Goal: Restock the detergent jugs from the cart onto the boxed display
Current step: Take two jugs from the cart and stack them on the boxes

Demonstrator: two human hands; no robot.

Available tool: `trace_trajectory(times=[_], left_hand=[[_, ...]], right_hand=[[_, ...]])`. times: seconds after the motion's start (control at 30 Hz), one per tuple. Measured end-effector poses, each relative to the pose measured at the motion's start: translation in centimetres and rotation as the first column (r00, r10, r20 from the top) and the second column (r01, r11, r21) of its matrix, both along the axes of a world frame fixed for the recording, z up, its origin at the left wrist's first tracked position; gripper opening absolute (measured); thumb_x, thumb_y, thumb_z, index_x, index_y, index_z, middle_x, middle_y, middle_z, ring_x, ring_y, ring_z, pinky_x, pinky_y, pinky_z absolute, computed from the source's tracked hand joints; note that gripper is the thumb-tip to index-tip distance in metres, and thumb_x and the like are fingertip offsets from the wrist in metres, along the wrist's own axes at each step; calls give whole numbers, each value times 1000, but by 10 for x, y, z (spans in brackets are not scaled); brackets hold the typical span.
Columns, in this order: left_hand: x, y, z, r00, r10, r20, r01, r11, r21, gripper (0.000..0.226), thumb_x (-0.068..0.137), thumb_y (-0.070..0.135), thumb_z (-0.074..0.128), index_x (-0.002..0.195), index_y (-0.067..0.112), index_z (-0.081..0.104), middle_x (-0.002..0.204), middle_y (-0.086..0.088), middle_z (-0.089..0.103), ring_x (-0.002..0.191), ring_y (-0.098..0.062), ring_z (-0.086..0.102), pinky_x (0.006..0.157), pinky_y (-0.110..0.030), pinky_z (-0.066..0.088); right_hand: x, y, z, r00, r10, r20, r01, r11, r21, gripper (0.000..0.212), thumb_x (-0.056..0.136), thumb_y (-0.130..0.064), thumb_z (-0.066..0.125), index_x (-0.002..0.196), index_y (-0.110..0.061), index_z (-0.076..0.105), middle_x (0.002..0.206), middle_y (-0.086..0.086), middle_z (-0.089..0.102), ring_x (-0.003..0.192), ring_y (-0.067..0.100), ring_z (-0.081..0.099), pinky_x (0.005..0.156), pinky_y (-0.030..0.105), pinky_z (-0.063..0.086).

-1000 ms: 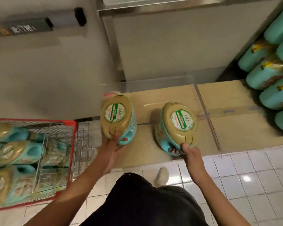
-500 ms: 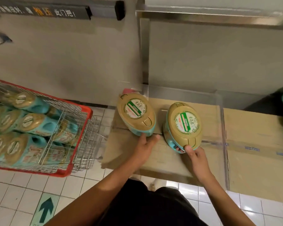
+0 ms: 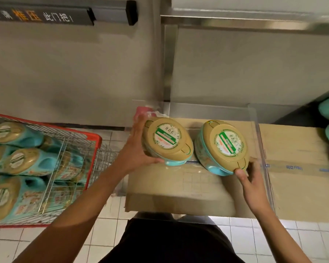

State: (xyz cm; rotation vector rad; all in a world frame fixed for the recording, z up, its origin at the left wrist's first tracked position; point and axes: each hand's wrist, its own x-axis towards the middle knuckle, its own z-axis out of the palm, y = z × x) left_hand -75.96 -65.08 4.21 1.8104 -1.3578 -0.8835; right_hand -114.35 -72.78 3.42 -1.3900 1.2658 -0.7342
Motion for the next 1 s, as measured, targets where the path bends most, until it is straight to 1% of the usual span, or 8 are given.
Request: trace_trajectory(times=[0.07,0.13,0.27,0.37,0.47,0.63,0.77,1.0], left_hand=[[4,-12,2,998,-63,22,63,998,-10,154,45,51,104,163,53,4,157,47,2,141,27,15,117,-26,23],[5,-17,1,995,-79,62,82,995,-56,148,43,48,105,161,47,16,156,45,5,139,28,15,115,-24,24],[15,-24,-2,994,-35,106,50,988,-144,142,44,48,104,159,38,21,160,17,22,147,-13,35,118,-42,37],[37,-42,0,994,18,109,2,984,-179,139,43,46,105,157,28,28,157,5,28,146,-17,40,121,-44,40],[63,-64,2,995,49,88,-30,977,-212,135,41,48,104,154,29,32,153,2,33,141,-17,44,118,-41,43],[95,-91,4,994,59,94,-35,971,-238,131,42,61,97,152,35,29,150,5,34,138,-16,46,114,-34,45],[102,-101,1,990,88,108,-58,966,-250,130,44,57,96,152,30,29,146,9,32,136,-17,47,113,-38,49],[83,-110,-4,960,241,145,-192,938,-289,131,48,41,103,155,15,31,151,-8,32,139,-23,43,111,-33,44]], right_hand=[[0,0,7,999,-26,-26,24,998,-60,67,83,-57,71,138,-23,50,131,-16,62,124,2,59,100,18,50],[2,-2,18,997,-14,-74,5,993,-117,69,82,-56,72,141,-29,47,137,-20,58,130,1,55,105,23,44],[15,-11,39,979,24,-204,-64,979,-193,82,74,-62,79,145,-39,44,145,-17,50,137,5,51,109,29,41],[29,-22,51,937,33,-348,-108,974,-198,106,64,-68,87,151,-32,39,145,-14,42,140,9,47,111,38,46],[50,-33,60,856,53,-514,-197,953,-229,116,60,-68,90,155,-31,35,143,-14,38,140,19,46,113,53,49],[80,-46,71,766,46,-642,-258,936,-240,119,60,-63,90,158,-23,34,142,4,42,134,26,45,112,55,49],[83,-57,75,725,84,-684,-302,931,-206,116,63,-50,93,159,-29,31,143,2,40,131,31,45,109,57,49],[81,-79,80,650,207,-731,-459,874,-160,120,60,-42,95,160,-32,29,139,-2,40,126,26,42,109,55,47]])
